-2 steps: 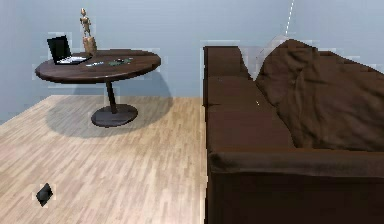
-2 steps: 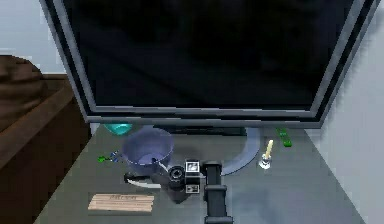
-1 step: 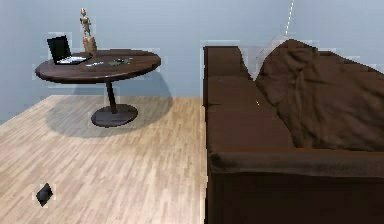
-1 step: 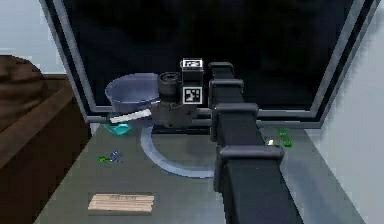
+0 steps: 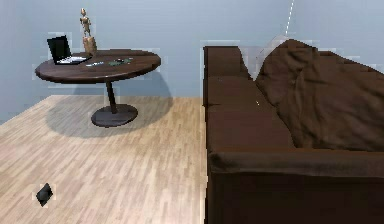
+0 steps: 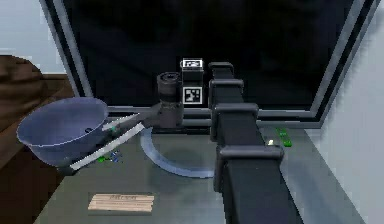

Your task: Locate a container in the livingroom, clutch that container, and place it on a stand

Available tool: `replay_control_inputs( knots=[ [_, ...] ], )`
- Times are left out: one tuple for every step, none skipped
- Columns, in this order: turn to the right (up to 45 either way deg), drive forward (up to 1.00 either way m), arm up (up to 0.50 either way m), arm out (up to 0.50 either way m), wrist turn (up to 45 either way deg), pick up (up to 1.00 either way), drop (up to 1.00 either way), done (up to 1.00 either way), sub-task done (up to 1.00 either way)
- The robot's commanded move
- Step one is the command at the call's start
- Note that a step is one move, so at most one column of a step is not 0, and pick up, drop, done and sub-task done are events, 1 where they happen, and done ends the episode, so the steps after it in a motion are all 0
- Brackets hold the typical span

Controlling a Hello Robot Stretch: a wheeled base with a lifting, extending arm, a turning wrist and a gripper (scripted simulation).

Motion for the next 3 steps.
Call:
replay_control_inputs(
  knots=[
    [0.0,0.0,0.0,0.0,-42.0,0.0,0.0,0.0,0.0],
    [0.0,0.0,0.0,-0.2,0.0,0.0,0.0,0.0,0.0],
    [45.0,0.0,0.0,0.0,0.0,0.0,0.0,0.0,0.0]
  ],
)
